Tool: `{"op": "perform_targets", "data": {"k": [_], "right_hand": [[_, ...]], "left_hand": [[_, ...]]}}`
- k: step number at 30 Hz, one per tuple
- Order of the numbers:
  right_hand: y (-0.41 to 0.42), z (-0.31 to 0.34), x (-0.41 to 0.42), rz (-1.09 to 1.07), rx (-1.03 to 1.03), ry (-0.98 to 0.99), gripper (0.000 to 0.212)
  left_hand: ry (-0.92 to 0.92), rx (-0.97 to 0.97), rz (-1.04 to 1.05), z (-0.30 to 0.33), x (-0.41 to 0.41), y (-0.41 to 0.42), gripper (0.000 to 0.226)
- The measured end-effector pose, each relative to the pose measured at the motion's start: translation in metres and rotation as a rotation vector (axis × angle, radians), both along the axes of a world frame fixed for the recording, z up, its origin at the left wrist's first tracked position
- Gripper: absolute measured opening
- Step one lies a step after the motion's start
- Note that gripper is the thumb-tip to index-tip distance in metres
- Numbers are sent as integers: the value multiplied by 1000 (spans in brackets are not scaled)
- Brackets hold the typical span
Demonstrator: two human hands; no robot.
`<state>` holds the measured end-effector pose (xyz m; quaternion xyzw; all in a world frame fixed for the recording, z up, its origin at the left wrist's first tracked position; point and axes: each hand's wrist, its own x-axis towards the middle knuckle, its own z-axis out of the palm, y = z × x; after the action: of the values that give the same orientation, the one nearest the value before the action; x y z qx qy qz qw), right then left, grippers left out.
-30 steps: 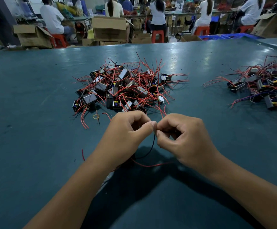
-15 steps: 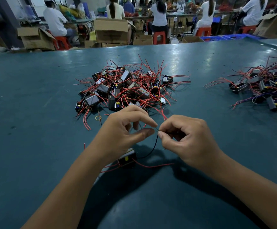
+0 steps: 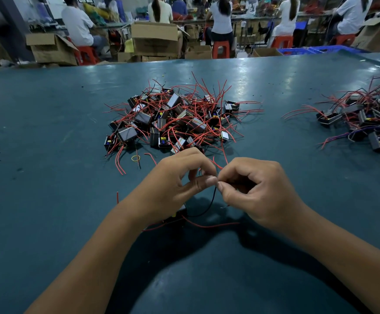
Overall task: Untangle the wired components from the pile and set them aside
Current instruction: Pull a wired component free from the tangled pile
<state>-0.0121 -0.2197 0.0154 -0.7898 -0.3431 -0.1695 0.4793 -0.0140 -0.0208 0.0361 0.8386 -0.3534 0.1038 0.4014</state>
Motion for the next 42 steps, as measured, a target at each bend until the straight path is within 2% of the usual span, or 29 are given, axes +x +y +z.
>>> {"op": "perform_targets", "data": {"k": [3,6,11,13,16,20,22,25,36,40,42], "right_hand": [[0,1,-1,-27,-59,-80,5],[-1,1,-1,-56,-107,-140,6],[1,-1,0,-64,-138,-195,8],[2,-1,0,-67,-165,-224,8],[2,-2,1,-69,-138,-180,9],[1,-2,2,-73,-12,-27,10],[1,-2,3,-70,15,28,10],[0,-3,4,-61,33,81,12],[0,-4,2,29,76,209,8],[1,-4,1,30,81,212,7],[1,-4,1,29,84,198,7]], "left_hand": [[221,-14,8,-1,-3,0,16],[444,-145,28,-1,-4,-2,20],[796,-361,81,-2,-4,-7,14],[870,-406,86,-2,-4,-10,13],[777,-400,143,-4,-3,-12,14],[403,-298,171,-2,-2,-6,17],[305,-246,116,1,-2,-1,20],[252,-144,76,1,-1,4,17],[-26,-55,33,-4,3,0,7],[-32,10,41,-5,3,0,2],[43,32,32,-6,1,0,12]]}}
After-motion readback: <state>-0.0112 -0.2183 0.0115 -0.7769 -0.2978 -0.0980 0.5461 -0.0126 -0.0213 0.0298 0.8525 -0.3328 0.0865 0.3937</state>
